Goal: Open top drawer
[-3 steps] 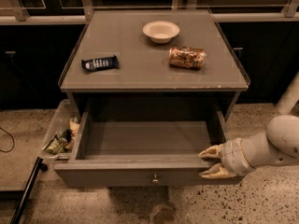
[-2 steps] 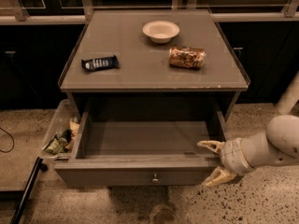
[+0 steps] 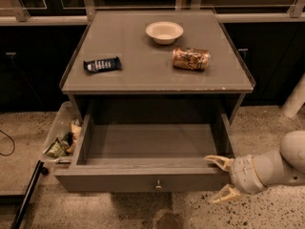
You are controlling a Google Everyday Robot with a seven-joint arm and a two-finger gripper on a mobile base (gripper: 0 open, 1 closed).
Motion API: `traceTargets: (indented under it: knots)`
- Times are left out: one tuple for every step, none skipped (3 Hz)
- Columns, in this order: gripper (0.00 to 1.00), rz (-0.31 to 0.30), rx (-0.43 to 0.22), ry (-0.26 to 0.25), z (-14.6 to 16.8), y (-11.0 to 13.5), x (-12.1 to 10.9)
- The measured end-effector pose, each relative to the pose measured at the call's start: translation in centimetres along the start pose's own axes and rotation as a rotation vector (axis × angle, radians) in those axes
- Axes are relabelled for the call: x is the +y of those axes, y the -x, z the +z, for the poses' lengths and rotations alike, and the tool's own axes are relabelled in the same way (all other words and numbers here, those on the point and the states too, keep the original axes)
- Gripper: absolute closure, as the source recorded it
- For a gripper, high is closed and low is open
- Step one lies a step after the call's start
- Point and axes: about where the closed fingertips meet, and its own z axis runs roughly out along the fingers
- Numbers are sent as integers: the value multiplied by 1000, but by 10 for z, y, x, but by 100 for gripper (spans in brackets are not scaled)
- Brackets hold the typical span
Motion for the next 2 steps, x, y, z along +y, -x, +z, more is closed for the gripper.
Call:
traceTargets:
  knots:
    - [66, 0, 0, 0, -3, 3, -1]
    - [62, 0, 0, 0, -3, 3, -1]
